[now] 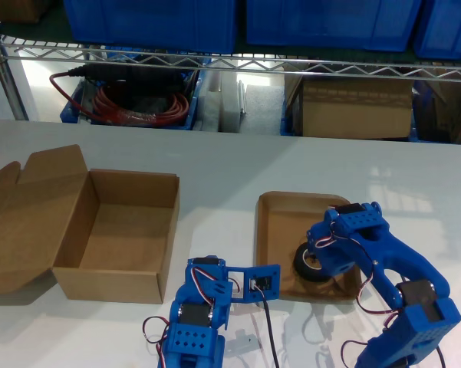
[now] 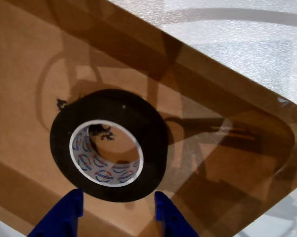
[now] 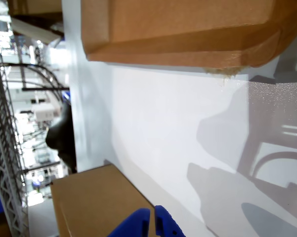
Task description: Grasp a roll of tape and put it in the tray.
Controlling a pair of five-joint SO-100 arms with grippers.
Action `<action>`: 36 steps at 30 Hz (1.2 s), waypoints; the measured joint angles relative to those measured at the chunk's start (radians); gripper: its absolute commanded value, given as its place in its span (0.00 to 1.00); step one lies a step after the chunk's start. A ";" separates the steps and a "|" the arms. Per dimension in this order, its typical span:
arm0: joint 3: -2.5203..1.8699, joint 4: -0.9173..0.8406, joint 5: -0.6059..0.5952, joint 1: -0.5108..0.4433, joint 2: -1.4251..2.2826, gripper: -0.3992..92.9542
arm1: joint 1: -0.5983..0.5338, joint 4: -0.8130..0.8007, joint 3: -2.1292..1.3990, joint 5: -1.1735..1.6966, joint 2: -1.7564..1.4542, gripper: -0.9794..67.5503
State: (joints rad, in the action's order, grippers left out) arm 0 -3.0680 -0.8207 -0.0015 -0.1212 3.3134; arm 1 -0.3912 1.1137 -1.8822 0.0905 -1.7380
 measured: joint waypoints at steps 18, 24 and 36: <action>0.000 0.000 0.000 0.000 0.000 0.01 | 0.529 -0.270 -0.965 0.092 -1.161 0.02; 0.000 0.000 0.000 0.000 0.000 0.01 | 0.522 -0.166 -1.098 0.114 -1.445 0.02; 0.000 0.000 0.000 0.000 0.000 0.01 | 0.525 -0.124 -1.134 0.137 -1.540 0.02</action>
